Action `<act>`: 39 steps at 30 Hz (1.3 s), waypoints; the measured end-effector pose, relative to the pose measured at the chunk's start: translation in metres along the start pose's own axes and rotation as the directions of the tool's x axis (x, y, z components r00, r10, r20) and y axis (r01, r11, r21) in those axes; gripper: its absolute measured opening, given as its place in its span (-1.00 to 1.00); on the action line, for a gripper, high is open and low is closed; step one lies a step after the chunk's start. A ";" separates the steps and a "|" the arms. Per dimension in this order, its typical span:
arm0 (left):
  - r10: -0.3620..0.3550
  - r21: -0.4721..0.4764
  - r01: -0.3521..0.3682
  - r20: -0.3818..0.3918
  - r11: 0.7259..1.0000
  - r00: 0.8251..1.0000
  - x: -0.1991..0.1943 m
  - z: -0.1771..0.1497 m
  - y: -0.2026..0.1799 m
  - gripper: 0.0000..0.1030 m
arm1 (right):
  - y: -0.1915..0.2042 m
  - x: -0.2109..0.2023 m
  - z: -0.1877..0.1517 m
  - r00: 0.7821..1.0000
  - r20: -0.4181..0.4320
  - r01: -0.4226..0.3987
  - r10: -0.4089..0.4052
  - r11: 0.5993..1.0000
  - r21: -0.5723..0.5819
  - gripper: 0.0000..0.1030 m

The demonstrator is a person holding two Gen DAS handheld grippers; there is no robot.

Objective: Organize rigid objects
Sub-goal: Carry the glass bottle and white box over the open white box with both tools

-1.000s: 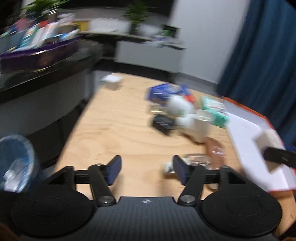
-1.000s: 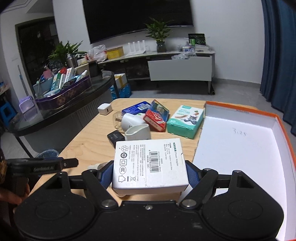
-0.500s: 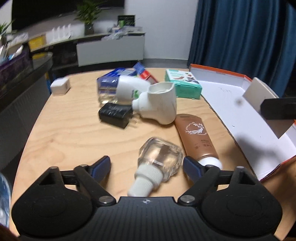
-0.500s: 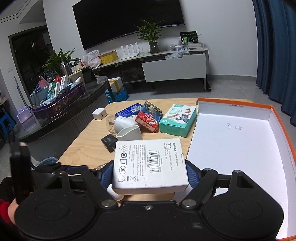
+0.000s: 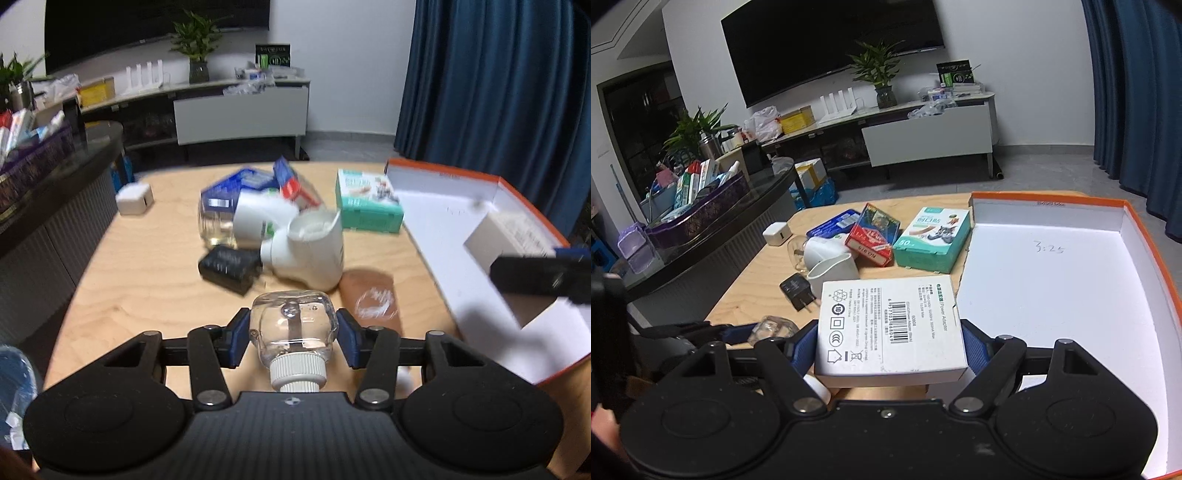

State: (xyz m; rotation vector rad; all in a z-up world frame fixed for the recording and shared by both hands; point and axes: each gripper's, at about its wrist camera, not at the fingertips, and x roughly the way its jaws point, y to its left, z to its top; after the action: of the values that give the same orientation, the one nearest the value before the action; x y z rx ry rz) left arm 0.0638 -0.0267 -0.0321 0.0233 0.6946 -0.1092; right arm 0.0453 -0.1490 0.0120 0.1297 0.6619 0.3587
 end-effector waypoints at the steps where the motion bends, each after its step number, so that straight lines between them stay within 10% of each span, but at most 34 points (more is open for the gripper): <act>1: -0.004 -0.007 0.004 0.007 1.000 1.000 -0.003 0.004 -0.003 -0.04 | 0.000 -0.003 0.001 1.000 0.009 0.005 -0.005 1.000 -0.003 0.80; 19: -0.114 0.031 0.112 0.076 0.993 0.991 -0.014 0.069 -0.073 -0.04 | -0.054 -0.049 0.039 0.973 0.163 0.155 -0.166 0.985 0.078 0.80; 39: -0.125 0.064 0.125 -0.007 0.990 0.992 0.051 0.127 -0.130 -0.04 | -0.131 -0.016 0.079 0.957 0.077 0.269 -0.281 0.953 0.143 0.80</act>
State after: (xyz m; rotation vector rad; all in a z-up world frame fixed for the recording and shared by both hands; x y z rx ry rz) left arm 0.1696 -0.1676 0.0353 0.0413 0.6953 -0.2522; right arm 0.1198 -0.2768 0.0532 0.1761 0.5985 0.0394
